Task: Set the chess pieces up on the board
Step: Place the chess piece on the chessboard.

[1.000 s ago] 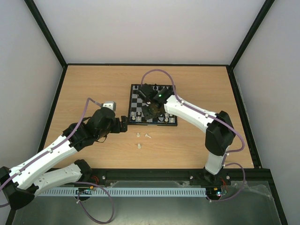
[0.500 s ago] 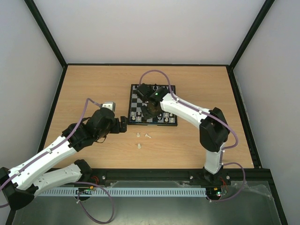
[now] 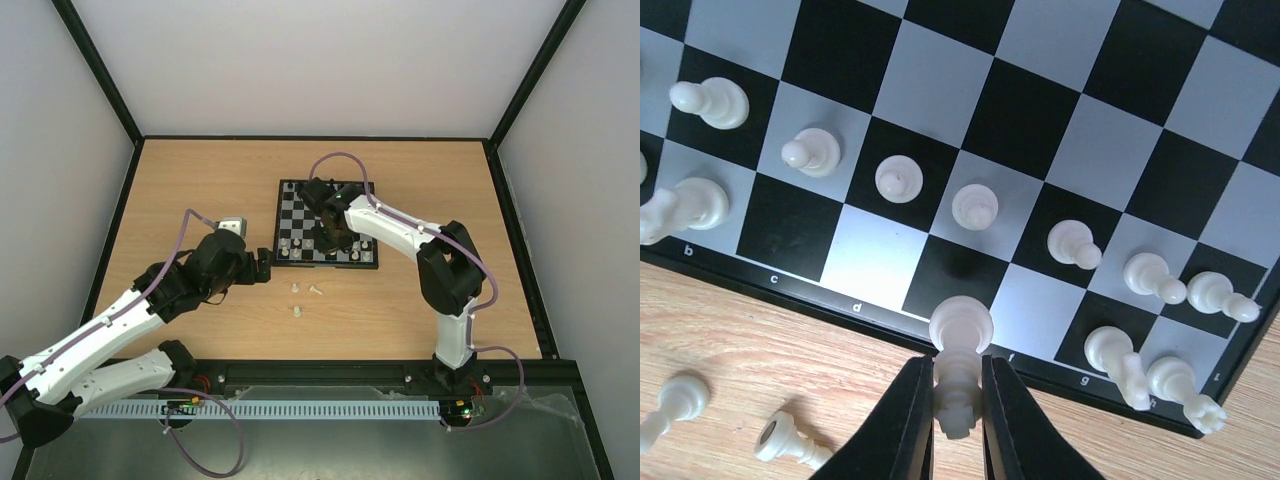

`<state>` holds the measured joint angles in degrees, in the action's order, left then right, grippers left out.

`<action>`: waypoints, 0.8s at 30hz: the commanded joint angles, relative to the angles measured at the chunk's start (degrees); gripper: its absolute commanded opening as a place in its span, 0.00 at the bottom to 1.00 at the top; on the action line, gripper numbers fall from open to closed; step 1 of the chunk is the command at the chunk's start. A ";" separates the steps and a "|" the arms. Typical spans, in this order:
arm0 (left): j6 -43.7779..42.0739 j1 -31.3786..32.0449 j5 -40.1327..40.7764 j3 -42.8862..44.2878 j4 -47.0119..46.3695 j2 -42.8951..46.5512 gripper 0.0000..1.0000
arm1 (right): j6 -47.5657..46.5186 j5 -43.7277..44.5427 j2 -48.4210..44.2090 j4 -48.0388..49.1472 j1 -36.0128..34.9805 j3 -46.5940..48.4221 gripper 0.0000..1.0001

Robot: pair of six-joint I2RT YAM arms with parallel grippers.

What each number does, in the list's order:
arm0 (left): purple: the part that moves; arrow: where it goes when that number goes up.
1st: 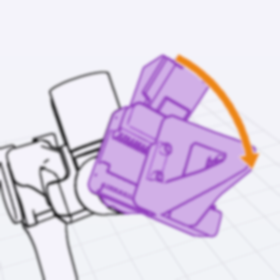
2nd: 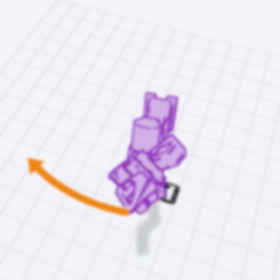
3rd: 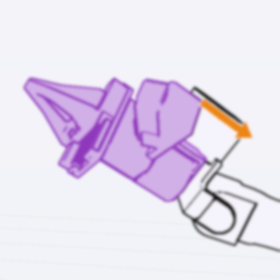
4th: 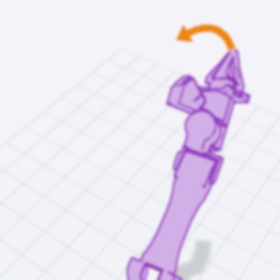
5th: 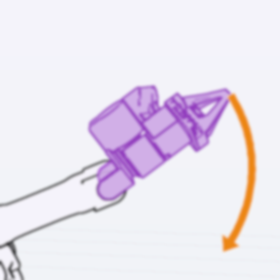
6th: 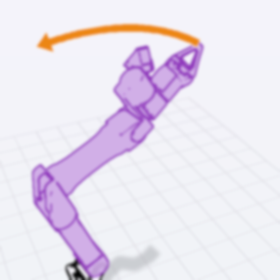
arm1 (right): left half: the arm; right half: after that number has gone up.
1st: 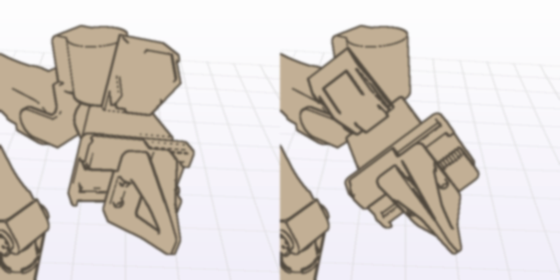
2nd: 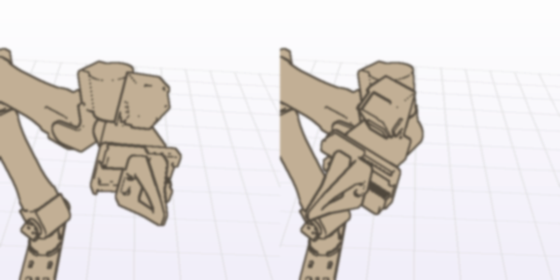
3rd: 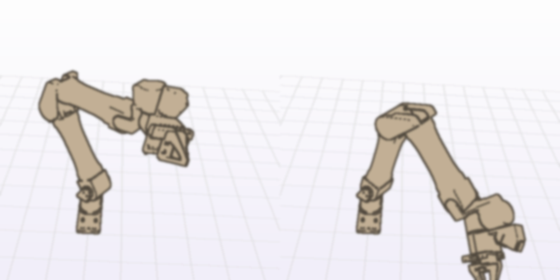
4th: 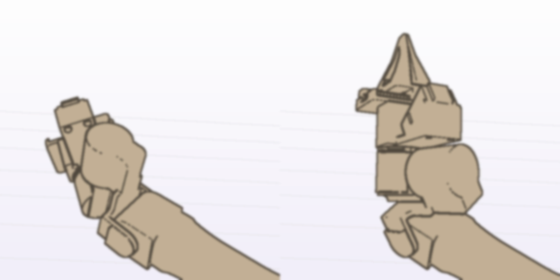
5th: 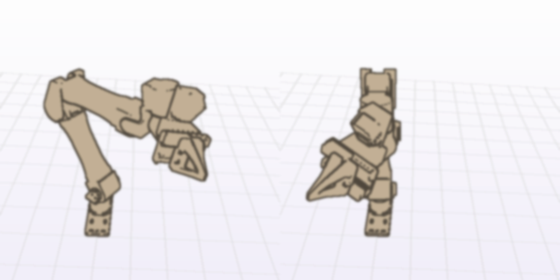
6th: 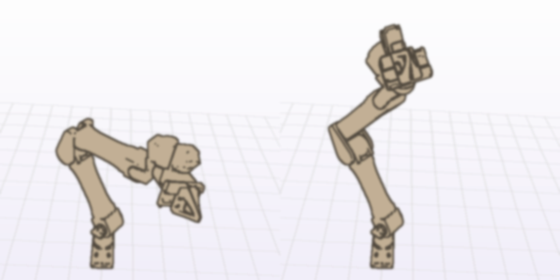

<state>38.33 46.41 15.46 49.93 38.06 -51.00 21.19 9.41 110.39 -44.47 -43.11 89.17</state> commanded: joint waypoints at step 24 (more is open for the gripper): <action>-0.33 -0.38 0.53 0.83 -0.09 -0.32 0.99 | -1.60 -1.81 4.30 1.32 1.36 -1.45 0.13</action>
<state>38.35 46.30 15.46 49.93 38.06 -51.24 20.32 7.97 113.38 -42.02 -42.22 88.20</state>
